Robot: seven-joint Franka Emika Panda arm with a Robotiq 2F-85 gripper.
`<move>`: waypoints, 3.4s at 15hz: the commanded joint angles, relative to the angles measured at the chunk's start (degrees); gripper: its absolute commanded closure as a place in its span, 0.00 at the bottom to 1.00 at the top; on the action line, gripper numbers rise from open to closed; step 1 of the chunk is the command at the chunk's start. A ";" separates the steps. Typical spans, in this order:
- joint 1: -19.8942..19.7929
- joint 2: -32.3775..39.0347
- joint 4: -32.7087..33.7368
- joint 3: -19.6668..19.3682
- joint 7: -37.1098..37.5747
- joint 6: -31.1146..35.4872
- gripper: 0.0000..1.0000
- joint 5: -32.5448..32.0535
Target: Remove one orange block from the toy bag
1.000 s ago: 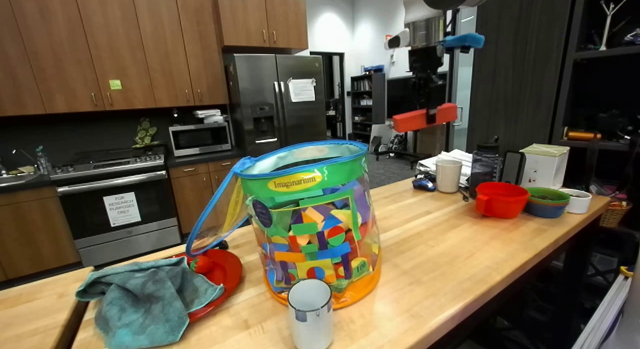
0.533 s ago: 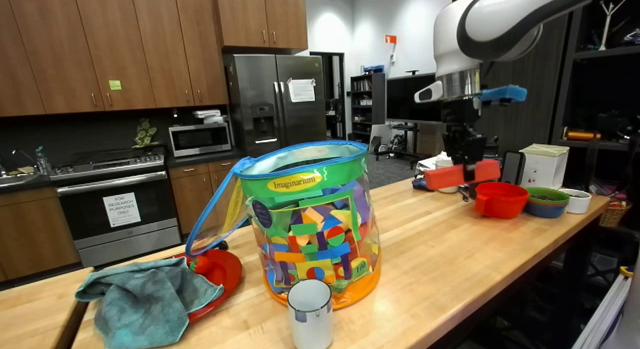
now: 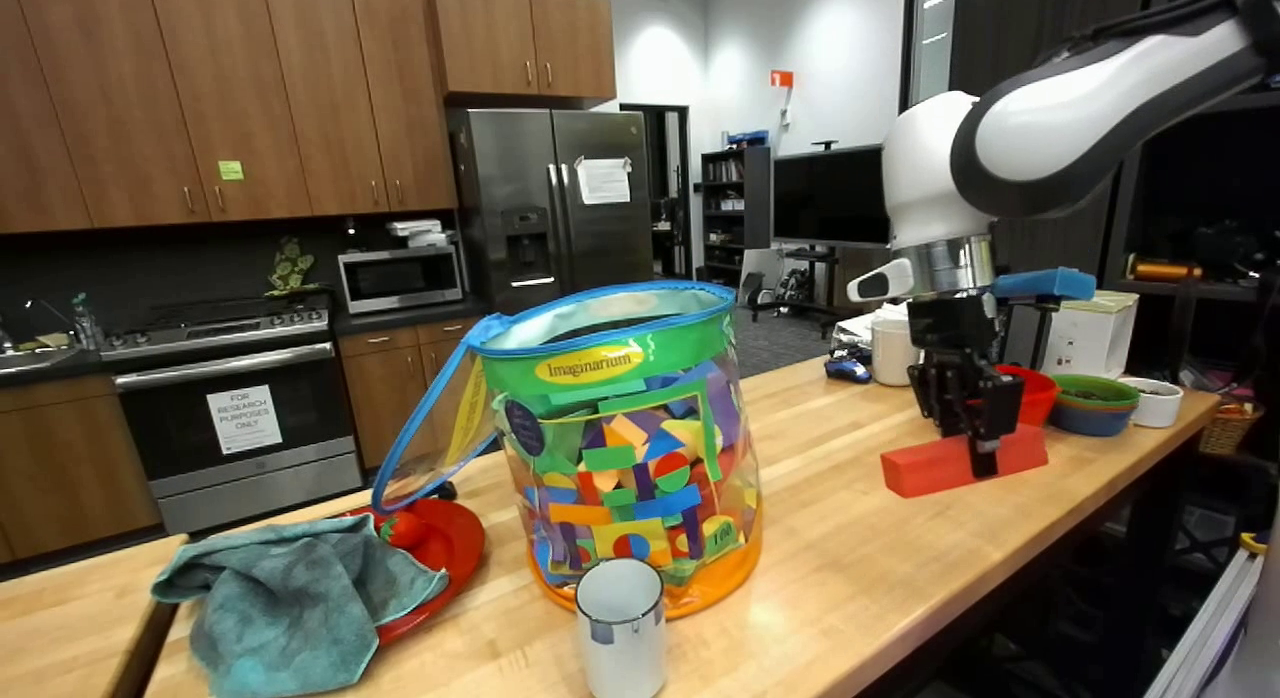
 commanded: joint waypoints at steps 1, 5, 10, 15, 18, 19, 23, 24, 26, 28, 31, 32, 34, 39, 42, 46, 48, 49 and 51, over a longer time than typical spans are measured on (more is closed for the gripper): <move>-0.32 0.69 0.12 1.25 -0.02 6.21 0.84 -4.51; -0.51 2.43 0.30 1.38 0.20 12.77 0.84 -10.35; 2.00 6.26 0.32 2.63 0.26 16.86 0.84 -11.26; 6.05 11.24 0.34 5.34 -0.05 19.89 0.84 -10.21; 6.79 13.30 0.33 6.60 0.05 21.87 0.84 -11.05; 6.66 13.73 0.34 6.97 0.09 22.44 0.84 -11.55; 4.41 14.81 0.41 7.30 0.83 23.24 0.84 -15.24; 3.38 14.76 0.43 7.15 1.34 22.97 0.84 -16.68; 1.29 14.74 0.47 6.86 2.67 22.64 0.84 -19.27; -0.16 14.59 0.48 6.40 3.90 22.11 0.84 -20.35; -1.59 14.92 0.49 6.32 5.04 22.01 0.84 -21.61; -1.89 15.12 0.49 6.37 5.42 22.03 0.84 -22.16; -2.40 15.22 0.49 7.05 6.56 21.18 0.84 -24.15; -2.61 15.72 0.46 7.34 9.51 18.49 0.84 -28.43; -2.28 15.99 0.46 7.29 10.51 17.20 0.84 -28.93; -1.07 16.62 0.46 7.49 11.41 16.92 0.84 -27.10; 0.28 17.30 0.51 7.50 12.47 16.90 0.84 -23.95; 1.03 17.77 0.51 7.62 13.32 17.11 0.84 -21.98; 2.39 18.37 0.50 7.84 14.88 17.01 0.84 -18.14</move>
